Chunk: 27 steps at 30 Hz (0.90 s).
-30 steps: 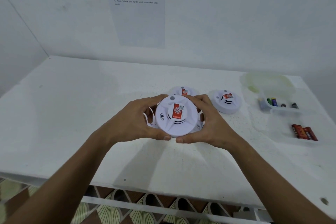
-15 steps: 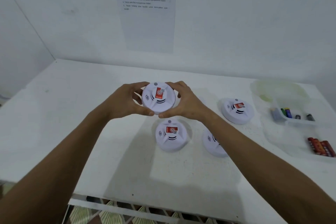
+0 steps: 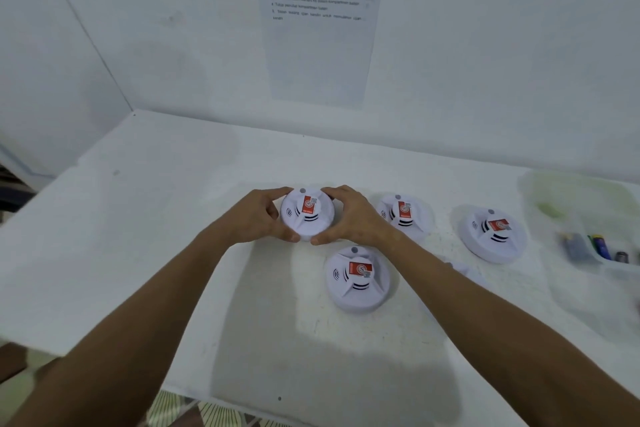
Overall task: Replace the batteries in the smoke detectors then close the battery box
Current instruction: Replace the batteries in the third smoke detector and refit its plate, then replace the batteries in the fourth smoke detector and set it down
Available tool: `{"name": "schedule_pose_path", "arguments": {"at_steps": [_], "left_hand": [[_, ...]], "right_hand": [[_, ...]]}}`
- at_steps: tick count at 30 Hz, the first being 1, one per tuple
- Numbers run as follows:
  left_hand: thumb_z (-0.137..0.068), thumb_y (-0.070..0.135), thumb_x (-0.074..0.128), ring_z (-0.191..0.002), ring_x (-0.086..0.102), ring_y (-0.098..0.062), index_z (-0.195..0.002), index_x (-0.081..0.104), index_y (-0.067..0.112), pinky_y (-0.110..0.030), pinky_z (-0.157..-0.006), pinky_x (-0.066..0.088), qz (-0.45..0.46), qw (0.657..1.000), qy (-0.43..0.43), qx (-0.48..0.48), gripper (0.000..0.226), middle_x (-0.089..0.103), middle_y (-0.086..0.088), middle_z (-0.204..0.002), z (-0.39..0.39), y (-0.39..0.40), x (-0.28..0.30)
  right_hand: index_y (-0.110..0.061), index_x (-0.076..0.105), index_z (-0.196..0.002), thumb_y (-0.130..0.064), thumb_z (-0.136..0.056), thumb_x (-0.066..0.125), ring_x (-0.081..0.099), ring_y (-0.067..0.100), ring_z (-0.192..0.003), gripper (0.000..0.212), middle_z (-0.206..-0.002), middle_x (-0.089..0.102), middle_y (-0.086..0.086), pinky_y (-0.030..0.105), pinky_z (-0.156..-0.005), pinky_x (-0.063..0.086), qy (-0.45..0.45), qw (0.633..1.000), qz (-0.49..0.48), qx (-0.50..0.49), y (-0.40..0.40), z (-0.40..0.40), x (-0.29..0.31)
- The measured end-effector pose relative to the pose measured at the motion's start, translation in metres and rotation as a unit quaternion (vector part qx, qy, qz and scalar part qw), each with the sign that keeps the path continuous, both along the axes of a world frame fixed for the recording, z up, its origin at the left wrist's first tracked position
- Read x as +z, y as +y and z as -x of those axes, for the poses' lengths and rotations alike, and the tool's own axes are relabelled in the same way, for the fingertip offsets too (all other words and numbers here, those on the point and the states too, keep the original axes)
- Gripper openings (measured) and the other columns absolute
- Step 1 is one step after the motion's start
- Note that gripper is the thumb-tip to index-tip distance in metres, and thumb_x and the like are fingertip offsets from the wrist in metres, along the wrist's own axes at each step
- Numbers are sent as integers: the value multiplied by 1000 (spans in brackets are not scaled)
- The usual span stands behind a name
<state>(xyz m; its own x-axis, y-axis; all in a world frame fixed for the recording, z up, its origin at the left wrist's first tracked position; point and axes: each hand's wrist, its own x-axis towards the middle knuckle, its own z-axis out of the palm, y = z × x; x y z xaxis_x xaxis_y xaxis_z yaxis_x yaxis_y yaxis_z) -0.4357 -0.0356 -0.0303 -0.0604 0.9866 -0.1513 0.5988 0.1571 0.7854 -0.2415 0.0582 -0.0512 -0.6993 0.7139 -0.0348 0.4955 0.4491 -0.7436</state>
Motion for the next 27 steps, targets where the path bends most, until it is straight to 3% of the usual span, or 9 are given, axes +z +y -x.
{"name": "schedule_pose_path", "arguments": {"at_steps": [7,9,11,14,17,20,23,25,27], "left_hand": [[-65,16,88,-55,55,4,-115,54,42,-5,-55,40,13,1000,-3,15,66,65,28,-64,3,4,-10],[-64,20,89,-60,58,2,-107,53,50,-8,-61,43,9,1000,3,24,64,69,21,-71,4,6,-12],[-63,24,90,-67,59,-6,-103,55,53,-11,-64,46,4,999,4,38,60,72,3,-80,5,7,-16],[-64,26,89,-70,58,-11,-112,60,43,-17,-67,47,4,999,3,47,59,71,-10,-85,5,5,-21],[-59,36,89,-72,60,-7,-116,61,36,-25,-73,47,7,997,13,74,63,70,-4,-85,2,2,-23],[-67,32,86,-94,61,-17,-138,46,25,-24,-75,45,39,993,43,107,82,65,0,-103,-1,-2,-21],[-75,33,78,-98,55,-15,-146,35,23,-21,-77,40,17,986,121,114,84,58,1,-116,-9,-2,-7],[-78,33,75,-94,55,-13,-144,39,25,-19,-72,39,-26,989,113,96,75,59,6,-109,-23,6,7],[-77,39,76,-91,56,-11,-142,41,30,-20,-76,39,-47,992,110,48,75,58,9,-106,-44,20,20]], "right_hand": [[-13,56,-133,-24,-63,94,49,20,-123,81,-129,60,1,43,-110,34,-11,1000,5,-22,-2,2,-2],[-11,56,-133,-24,-65,92,49,23,-125,78,-132,60,7,43,-110,33,-15,1000,2,-26,-4,3,0],[-10,55,-133,-25,-67,91,49,24,-125,77,-132,60,8,44,-110,32,-16,999,-1,-33,-4,3,-1],[-9,52,-136,-24,-72,89,45,23,-129,76,-137,56,8,37,-112,27,-15,999,-1,-31,-3,0,-6],[-8,49,-138,-23,-74,87,43,24,-133,76,-141,53,8,33,-110,25,-16,1000,8,-21,-1,-2,-5],[-9,43,-145,-26,-72,88,44,22,-132,88,-148,46,7,36,-112,35,5,999,33,-39,-6,-7,0],[-16,41,-148,-31,-72,88,51,7,-100,90,-146,43,-3,4,-84,43,35,998,21,-54,-3,-28,6],[-19,44,-146,-33,-72,88,49,4,-92,88,-142,46,-6,1,-72,40,39,997,-1,-68,3,-52,13],[-21,46,-146,-34,-70,89,49,12,-108,88,-146,45,-2,9,-86,40,32,996,-15,-88,10,-81,20]]}}
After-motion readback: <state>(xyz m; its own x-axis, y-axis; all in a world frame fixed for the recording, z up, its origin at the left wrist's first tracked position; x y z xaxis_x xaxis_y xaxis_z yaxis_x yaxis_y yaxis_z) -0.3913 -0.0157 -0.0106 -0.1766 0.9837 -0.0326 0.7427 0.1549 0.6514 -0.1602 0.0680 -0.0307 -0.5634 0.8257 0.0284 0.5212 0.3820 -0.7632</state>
